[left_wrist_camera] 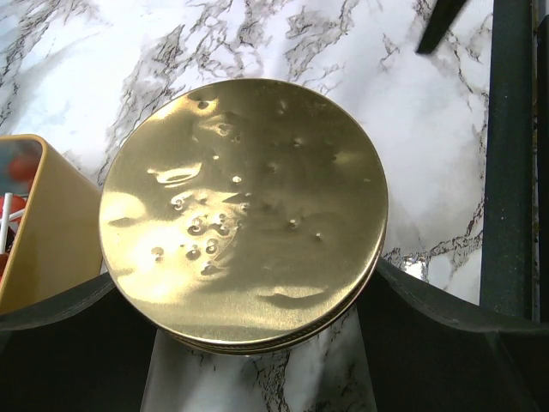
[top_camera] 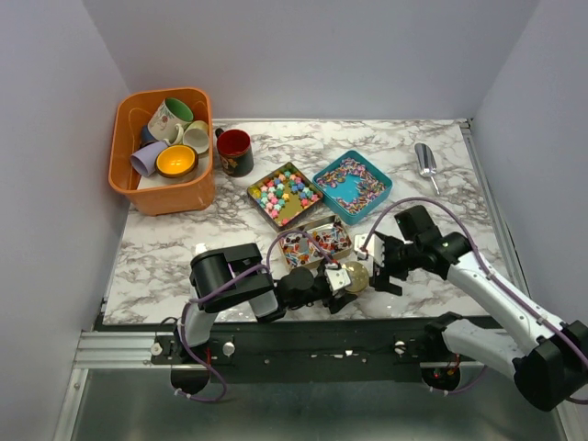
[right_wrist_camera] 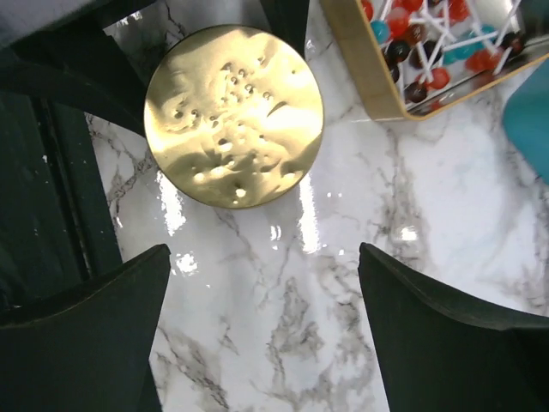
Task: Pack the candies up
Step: Screw the bottle lid onto the packing bottle.
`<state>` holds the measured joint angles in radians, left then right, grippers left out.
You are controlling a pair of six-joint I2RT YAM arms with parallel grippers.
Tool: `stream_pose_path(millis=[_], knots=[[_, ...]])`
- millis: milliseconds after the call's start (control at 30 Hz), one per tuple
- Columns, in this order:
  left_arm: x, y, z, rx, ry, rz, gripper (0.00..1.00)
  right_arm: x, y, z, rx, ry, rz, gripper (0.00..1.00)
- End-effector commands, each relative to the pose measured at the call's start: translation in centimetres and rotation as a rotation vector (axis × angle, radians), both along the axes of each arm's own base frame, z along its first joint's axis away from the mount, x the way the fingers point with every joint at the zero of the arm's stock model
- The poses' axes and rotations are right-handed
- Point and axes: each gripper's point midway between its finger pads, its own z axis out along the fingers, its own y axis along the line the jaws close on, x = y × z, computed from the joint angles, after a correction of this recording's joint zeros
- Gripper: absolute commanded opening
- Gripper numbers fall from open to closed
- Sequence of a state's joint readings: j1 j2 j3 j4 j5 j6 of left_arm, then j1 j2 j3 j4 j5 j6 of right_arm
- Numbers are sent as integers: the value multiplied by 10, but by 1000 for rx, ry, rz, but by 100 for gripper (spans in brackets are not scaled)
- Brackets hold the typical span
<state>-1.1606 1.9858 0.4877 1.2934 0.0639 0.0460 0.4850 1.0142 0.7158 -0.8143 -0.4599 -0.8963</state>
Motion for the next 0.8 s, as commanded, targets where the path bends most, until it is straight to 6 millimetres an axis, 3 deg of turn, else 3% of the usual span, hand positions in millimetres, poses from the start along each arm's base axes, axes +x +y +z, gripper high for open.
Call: stream_pose_path(millis=[0, 167, 233, 300, 567, 767], knots=[[-7, 28, -45, 181, 24, -4, 0, 8, 12, 20, 38, -58, 140, 96], [-8, 29, -46, 182, 25, -10, 0, 3, 40, 23, 148, -63, 404, 98], [-9, 28, -46, 182, 24, -15, 0, 5, 45, 15, 148, -11, 444, 98], [-8, 29, -48, 189, 20, -13, 0, 9, 50, 20, 149, 7, 494, 98], [-6, 30, -47, 192, 10, -1, 0, 13, 54, 1, 112, 91, 602, 98], [-4, 30, -48, 192, 5, 5, 0, -4, 45, -11, 81, 180, 645, 98]])
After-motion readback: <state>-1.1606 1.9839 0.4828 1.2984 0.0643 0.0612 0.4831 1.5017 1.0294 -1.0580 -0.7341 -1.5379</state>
